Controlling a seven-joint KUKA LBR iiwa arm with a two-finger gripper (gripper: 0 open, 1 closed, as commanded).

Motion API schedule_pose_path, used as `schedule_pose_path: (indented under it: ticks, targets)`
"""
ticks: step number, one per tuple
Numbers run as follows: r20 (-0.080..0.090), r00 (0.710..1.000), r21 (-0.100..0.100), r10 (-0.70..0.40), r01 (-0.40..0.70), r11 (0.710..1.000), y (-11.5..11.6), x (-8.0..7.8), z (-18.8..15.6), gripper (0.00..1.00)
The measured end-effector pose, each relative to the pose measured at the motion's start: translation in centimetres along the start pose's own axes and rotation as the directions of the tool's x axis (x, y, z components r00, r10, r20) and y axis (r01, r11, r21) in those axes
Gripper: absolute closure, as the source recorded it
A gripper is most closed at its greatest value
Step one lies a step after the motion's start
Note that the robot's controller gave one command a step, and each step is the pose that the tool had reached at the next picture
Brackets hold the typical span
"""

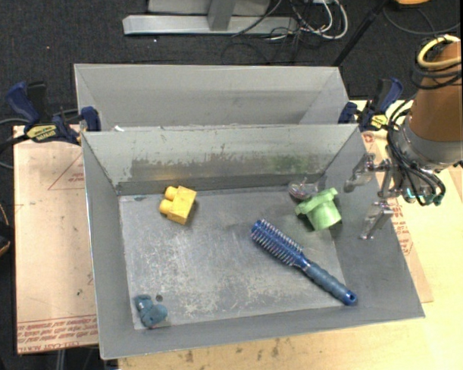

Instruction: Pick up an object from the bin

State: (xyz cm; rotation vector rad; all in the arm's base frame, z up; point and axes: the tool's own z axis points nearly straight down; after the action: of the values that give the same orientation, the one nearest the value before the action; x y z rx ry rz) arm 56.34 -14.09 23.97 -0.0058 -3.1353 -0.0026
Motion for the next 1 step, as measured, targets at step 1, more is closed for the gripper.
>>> schedule_pose_path:
  ticks: [1]
  targets:
    - [0.001,1.000,-0.002,-0.018,0.018,1.000,5.42,-3.75,12.19,0.00]
